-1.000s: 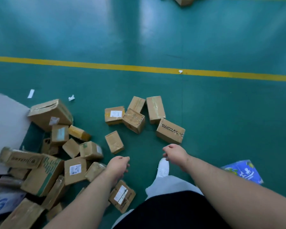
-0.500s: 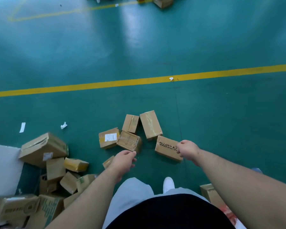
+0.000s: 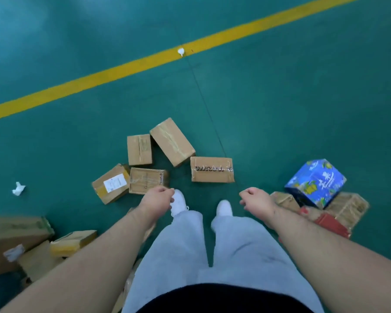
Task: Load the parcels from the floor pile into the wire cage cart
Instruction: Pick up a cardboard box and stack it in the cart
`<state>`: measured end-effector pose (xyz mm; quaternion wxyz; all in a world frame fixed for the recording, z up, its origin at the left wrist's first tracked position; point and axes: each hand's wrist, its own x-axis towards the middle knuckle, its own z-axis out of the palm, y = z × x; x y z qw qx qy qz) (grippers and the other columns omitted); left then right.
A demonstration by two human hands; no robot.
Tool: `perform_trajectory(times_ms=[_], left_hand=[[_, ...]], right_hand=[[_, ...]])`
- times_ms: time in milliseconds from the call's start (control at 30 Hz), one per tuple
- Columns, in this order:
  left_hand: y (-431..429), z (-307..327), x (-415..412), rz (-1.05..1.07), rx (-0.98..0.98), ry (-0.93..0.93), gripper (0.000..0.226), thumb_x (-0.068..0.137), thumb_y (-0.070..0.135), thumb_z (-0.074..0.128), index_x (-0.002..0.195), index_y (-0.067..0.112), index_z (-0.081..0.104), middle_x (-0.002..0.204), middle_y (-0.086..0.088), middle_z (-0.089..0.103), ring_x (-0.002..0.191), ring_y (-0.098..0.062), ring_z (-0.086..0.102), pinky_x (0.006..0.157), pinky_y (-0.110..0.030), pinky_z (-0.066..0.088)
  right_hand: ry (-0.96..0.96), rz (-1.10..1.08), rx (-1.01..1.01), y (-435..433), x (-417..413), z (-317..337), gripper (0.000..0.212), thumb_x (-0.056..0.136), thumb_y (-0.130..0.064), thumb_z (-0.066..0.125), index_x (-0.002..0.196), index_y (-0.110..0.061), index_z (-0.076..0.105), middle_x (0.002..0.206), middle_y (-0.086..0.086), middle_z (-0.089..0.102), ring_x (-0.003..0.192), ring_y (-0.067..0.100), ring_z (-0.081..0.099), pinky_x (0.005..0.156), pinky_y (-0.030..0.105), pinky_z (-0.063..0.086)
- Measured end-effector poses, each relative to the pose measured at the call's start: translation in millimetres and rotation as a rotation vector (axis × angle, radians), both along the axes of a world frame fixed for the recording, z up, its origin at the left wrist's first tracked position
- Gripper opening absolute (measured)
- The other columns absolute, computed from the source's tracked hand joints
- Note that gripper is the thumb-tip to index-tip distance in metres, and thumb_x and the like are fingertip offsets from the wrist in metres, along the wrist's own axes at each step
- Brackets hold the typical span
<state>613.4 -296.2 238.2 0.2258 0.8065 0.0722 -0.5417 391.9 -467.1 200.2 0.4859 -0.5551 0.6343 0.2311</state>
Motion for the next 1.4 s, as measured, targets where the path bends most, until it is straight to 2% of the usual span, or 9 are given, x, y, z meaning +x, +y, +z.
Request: perform_trajectory(times_ms=[333,500,600,700,833,967,1167,1267,1400], left_hand=[[-75,-211,25,-0.262,0.125,0.037,0.025,0.105,0.033,0.053,0.113,0.012,0.064,0.102,-0.005,0.070,0.099,-0.024,0.068,0.090,-0.037,0.053],[-99,-342,5,-0.266,0.210,0.071,0.019,0.107,0.031,0.049,0.111,0.014,0.057,0.091,0.000,0.062,0.083,-0.017,0.061,0.070,-0.029,0.047],[-106,-406,-9,-0.272,0.263,0.086,0.017,0.107,0.027,0.047,0.093,0.019,0.051,0.088,0.000,0.050,0.095,-0.023,0.054,0.086,-0.036,0.048],[-112,-453,-23,-0.182,0.270,0.068,0.053,0.103,0.036,0.054,0.150,0.015,0.038,0.135,-0.008,0.052,0.130,-0.032,0.051,0.110,-0.049,0.046],[-119,-498,-30,-0.053,0.244,0.037,0.079,0.097,0.031,0.061,0.161,0.023,0.015,0.158,-0.009,0.037,0.139,-0.033,0.042,0.113,-0.056,0.040],[-120,-514,-29,0.068,0.166,0.146,0.062,0.096,0.021,0.059,0.153,0.025,0.036,0.148,-0.003,0.044,0.131,-0.029,0.045,0.113,-0.054,0.039],[-116,-477,-35,0.023,0.128,0.113,0.060,0.095,0.027,0.061,0.151,0.028,0.039,0.146,-0.004,0.046,0.131,-0.030,0.047,0.113,-0.053,0.040],[-115,-433,-39,0.026,0.106,0.032,0.050,0.095,0.030,0.064,0.141,0.025,0.045,0.126,-0.001,0.056,0.112,-0.022,0.055,0.092,-0.041,0.050],[-122,-346,-40,0.126,0.080,-0.072,0.040,0.092,0.039,0.068,0.122,0.022,0.047,0.111,-0.006,0.059,0.092,-0.020,0.059,0.069,-0.035,0.048]], right_hand=[[0.077,0.186,0.204,-16,16,-188,0.024,0.099,-0.025,0.041,0.076,-0.020,0.046,0.073,-0.002,0.049,0.062,0.015,0.041,0.053,0.028,0.028],[0.120,0.178,0.174,-50,7,-311,0.033,0.101,-0.033,0.045,0.129,-0.021,0.056,0.119,0.006,0.062,0.091,0.021,0.060,0.068,0.026,0.042],[0.173,0.194,0.128,-67,-4,-371,0.049,0.101,-0.033,0.046,0.147,-0.018,0.043,0.138,0.010,0.055,0.112,0.029,0.060,0.089,0.033,0.048],[0.224,0.172,0.078,-78,-12,-422,0.060,0.101,-0.035,0.047,0.155,-0.016,0.029,0.149,0.012,0.046,0.121,0.033,0.056,0.100,0.040,0.049],[0.179,0.082,0.096,-86,-16,-469,0.076,0.099,-0.028,0.048,0.163,-0.026,0.007,0.162,0.008,0.032,0.133,0.032,0.050,0.108,0.038,0.045],[0.020,-0.137,0.196,-86,-13,-490,0.062,0.092,-0.026,0.058,0.151,-0.033,0.041,0.133,-0.009,0.058,0.128,0.019,0.053,0.101,0.032,0.045],[-0.021,-0.364,0.172,-81,-17,-461,0.055,0.092,-0.032,0.062,0.143,-0.025,0.043,0.121,-0.005,0.055,0.114,0.018,0.055,0.100,0.043,0.049],[-0.030,-0.405,0.109,-79,-27,-422,0.046,0.091,-0.047,0.059,0.126,-0.018,0.050,0.115,0.000,0.060,0.102,0.016,0.057,0.085,0.037,0.049],[-0.136,-0.679,0.209,-98,-43,-345,0.050,0.091,-0.072,0.045,0.104,-0.028,0.065,0.102,-0.008,0.071,0.093,0.013,0.066,0.101,0.043,0.049]])
